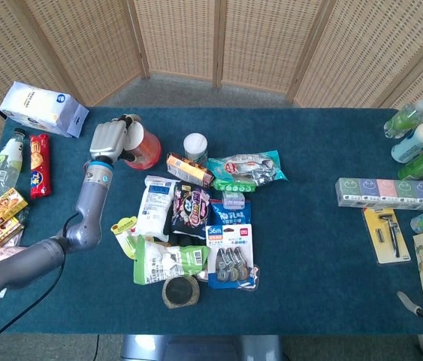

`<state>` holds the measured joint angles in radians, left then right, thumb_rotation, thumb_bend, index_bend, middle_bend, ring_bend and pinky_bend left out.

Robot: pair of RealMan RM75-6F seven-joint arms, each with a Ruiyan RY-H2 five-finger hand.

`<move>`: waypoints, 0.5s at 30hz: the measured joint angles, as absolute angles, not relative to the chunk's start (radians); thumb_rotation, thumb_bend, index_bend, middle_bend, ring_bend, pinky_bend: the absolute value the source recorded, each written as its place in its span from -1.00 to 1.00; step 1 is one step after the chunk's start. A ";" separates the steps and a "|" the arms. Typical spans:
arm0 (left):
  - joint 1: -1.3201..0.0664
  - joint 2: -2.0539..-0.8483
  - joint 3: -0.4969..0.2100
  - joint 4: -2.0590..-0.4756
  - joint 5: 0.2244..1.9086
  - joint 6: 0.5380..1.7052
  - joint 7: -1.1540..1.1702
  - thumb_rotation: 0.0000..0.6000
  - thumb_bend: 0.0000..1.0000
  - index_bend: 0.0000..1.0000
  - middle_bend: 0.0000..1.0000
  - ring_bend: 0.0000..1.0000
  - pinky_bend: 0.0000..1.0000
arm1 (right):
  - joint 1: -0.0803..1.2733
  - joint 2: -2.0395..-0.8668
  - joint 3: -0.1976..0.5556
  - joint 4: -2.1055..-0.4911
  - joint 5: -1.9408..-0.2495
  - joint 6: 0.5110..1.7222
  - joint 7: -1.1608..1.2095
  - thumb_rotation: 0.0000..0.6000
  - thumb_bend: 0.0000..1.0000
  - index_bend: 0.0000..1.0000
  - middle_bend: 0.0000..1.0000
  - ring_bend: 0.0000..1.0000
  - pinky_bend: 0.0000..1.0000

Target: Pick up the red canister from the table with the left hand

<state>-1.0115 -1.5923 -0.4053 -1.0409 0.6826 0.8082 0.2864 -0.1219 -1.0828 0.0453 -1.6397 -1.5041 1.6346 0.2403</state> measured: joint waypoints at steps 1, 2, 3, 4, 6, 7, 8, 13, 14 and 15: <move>-0.991 -1.557 -0.411 -1.105 0.691 0.828 0.272 1.00 -0.77 0.81 0.72 1.00 1.00 | -0.117 -1.088 0.045 -1.637 -1.507 1.627 0.241 0.79 -0.71 -1.00 -1.00 -1.00 -1.00; -0.975 -1.529 -0.416 -1.154 0.696 0.842 0.262 1.00 -0.77 0.80 0.71 1.00 1.00 | -0.113 -1.092 0.045 -1.634 -1.509 1.621 0.241 0.79 -0.71 -1.00 -1.00 -1.00 -1.00; -0.959 -1.500 -0.421 -1.204 0.701 0.855 0.252 1.00 -0.77 0.79 0.70 1.00 1.00 | -0.110 -1.097 0.044 -1.630 -1.511 1.616 0.243 0.80 -0.70 -1.00 -1.00 -1.00 -1.00; -0.938 -1.461 -0.428 -1.270 0.708 0.872 0.239 1.00 -0.77 0.78 0.69 1.00 1.00 | -0.106 -1.104 0.044 -1.625 -1.513 1.610 0.246 0.79 -0.70 -1.00 -1.00 -1.00 -1.00; -0.908 -1.400 -0.439 -1.368 0.718 0.897 0.221 1.00 -0.77 0.77 0.67 1.00 1.00 | -0.100 -1.115 0.042 -1.616 -1.516 1.601 0.252 0.78 -0.71 -1.00 -1.00 -1.00 -1.00; -0.889 -1.360 -0.447 -1.430 0.725 0.913 0.209 1.00 -0.77 0.77 0.66 1.00 1.00 | -0.097 -1.121 0.041 -1.609 -1.519 1.597 0.255 0.78 -0.71 -1.00 -1.00 -1.00 -1.00; -0.875 -1.332 -0.454 -1.474 0.730 0.925 0.200 1.00 -0.77 0.77 0.65 1.00 1.00 | -0.096 -1.125 0.041 -1.604 -1.521 1.596 0.259 0.78 -0.71 -1.00 -1.00 -1.00 -1.00; -0.807 -1.194 -0.496 -1.680 0.755 0.984 0.135 1.00 -0.77 0.76 0.63 1.00 1.00 | -0.092 -1.148 0.037 -1.575 -1.529 1.594 0.284 0.77 -0.71 -1.00 -1.00 -1.00 -1.00; -0.798 -1.174 -0.503 -1.707 0.759 0.993 0.124 1.00 -0.77 0.76 0.63 1.00 1.00 | -0.091 -1.151 0.036 -1.571 -1.530 1.593 0.287 0.77 -0.70 -1.00 -1.00 -1.00 -1.00; -0.789 -1.159 -0.510 -1.731 0.762 1.003 0.112 1.00 -0.77 0.77 0.63 1.00 1.00 | -0.091 -1.152 0.035 -1.569 -1.532 1.592 0.288 0.77 -0.70 -1.00 -1.00 -1.00 -1.00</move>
